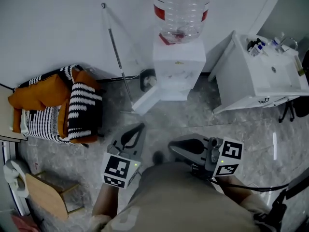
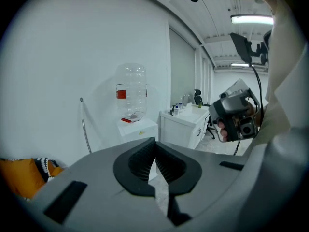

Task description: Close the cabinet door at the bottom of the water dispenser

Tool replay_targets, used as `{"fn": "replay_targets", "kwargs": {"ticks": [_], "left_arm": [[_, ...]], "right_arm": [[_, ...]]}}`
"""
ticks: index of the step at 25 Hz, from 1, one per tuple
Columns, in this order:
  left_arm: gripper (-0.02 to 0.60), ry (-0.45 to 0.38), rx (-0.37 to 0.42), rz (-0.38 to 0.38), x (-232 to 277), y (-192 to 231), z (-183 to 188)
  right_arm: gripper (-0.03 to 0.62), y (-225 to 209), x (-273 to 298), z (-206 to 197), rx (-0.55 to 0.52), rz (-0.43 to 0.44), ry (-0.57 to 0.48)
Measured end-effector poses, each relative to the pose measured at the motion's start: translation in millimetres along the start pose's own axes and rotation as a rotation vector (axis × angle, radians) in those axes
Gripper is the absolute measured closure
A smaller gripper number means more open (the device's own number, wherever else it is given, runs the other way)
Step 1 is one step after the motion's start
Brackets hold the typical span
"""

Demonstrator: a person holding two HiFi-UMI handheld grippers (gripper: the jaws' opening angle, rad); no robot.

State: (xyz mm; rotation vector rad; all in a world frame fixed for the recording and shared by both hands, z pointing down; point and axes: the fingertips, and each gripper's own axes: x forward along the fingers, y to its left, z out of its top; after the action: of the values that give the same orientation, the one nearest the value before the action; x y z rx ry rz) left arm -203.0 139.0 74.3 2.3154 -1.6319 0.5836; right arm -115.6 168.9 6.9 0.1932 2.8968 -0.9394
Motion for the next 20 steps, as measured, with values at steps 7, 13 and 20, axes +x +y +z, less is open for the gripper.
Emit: {"fn": "replay_targets", "kwargs": {"ticks": [7,13,20], "left_arm": [[0.589,0.079,0.11,0.072,61,-28,16],[0.589,0.227,0.146,0.184,95,-27,-8],[0.589,0.4,0.171,0.149,128,-9,-63]], "right_arm": [[0.579,-37,-60,27,0.028,0.021,-0.016],[0.579,-59,-84,33,0.063,0.083,0.0],[0.579,-87,-83,42,0.064,0.049,0.015]]}}
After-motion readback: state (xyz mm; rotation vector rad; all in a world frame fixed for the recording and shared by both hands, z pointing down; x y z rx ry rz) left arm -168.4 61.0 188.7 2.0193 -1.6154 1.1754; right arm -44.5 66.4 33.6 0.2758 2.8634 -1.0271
